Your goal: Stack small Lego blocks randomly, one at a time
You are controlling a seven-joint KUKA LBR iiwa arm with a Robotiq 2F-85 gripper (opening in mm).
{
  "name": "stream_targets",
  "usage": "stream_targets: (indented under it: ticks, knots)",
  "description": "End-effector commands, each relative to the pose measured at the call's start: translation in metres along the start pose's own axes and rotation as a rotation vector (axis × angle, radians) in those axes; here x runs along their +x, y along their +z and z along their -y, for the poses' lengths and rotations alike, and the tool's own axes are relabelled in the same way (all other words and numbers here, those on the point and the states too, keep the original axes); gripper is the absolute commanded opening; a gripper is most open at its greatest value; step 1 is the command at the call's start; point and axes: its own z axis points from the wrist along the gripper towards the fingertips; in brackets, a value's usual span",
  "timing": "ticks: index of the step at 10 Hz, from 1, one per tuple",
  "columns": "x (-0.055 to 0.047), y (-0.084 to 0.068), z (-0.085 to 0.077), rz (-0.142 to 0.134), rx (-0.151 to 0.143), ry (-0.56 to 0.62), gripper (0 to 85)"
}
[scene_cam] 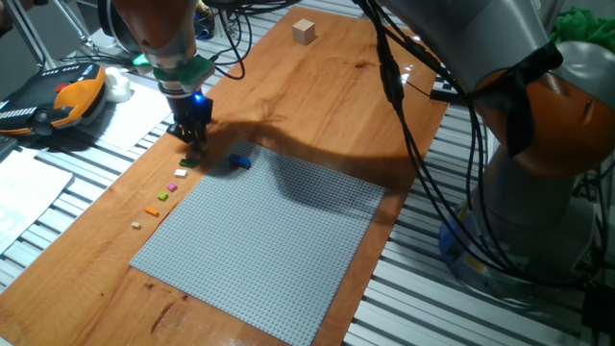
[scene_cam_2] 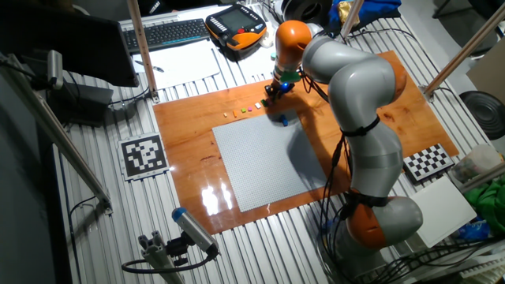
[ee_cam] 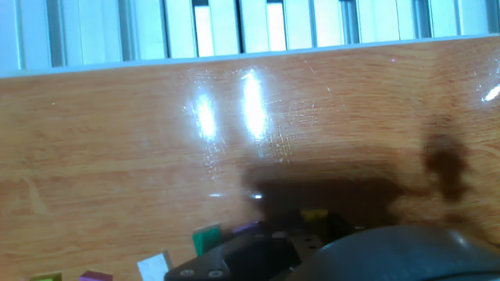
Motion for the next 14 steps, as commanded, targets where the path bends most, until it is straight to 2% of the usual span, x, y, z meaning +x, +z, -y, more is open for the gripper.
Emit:
stream_targets:
  ticks: [1, 2, 3, 5, 7, 9, 12, 14]
  knots:
    - [0.0, 0.001, 0.0, -0.001, -0.003, -0.002, 17.0]
    - [0.001, 0.001, 0.0, -0.006, -0.004, -0.005, 17.0]
    - [0.002, -0.001, -0.001, -0.02, -0.017, -0.017, 0.0]
    - [0.017, -0.014, -0.002, -0.04, -0.016, -0.013, 0.0]
    - [0.042, -0.029, 0.002, -0.05, 0.012, -0.018, 0.0]
    - [0.058, -0.036, 0.004, -0.06, 0.018, -0.021, 0.0]
    - [0.072, -0.041, 0.005, -0.061, 0.026, -0.025, 0.0]
    - [0.069, -0.04, 0.004, -0.063, 0.026, -0.027, 0.0]
